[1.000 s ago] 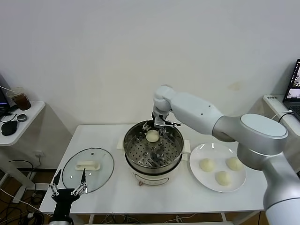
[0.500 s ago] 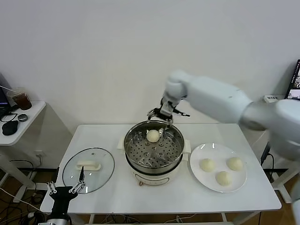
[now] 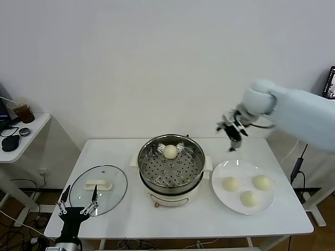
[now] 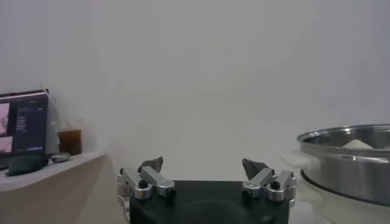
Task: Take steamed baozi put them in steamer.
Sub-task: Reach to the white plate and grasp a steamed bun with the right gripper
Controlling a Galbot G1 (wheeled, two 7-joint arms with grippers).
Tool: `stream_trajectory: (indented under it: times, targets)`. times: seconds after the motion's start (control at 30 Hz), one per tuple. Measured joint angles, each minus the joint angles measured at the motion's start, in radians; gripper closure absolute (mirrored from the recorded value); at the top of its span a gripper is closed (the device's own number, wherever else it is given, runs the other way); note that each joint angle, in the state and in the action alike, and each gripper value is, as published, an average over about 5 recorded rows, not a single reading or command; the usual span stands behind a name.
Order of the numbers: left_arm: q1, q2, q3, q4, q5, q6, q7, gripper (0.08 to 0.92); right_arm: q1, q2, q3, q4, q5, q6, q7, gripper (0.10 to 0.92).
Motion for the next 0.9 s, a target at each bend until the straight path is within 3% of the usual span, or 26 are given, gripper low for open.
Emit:
stream_trajectory:
  times: [0.4, 0.9]
  targets:
    - [0.005, -0.003, -0.016, -0.003, 0.003, 0.001, 0.0, 0.177, -0.258, -0.023, 0.156, -0.05, -0.1, -0.028, 0.021, 0.203]
    - [0.009, -0.009, -0.04, -0.007, 0.006, 0.003, 0.001, 0.177, -0.472, 0.091, 0.297, -0.187, -0.228, 0.005, 0.055, 0.203]
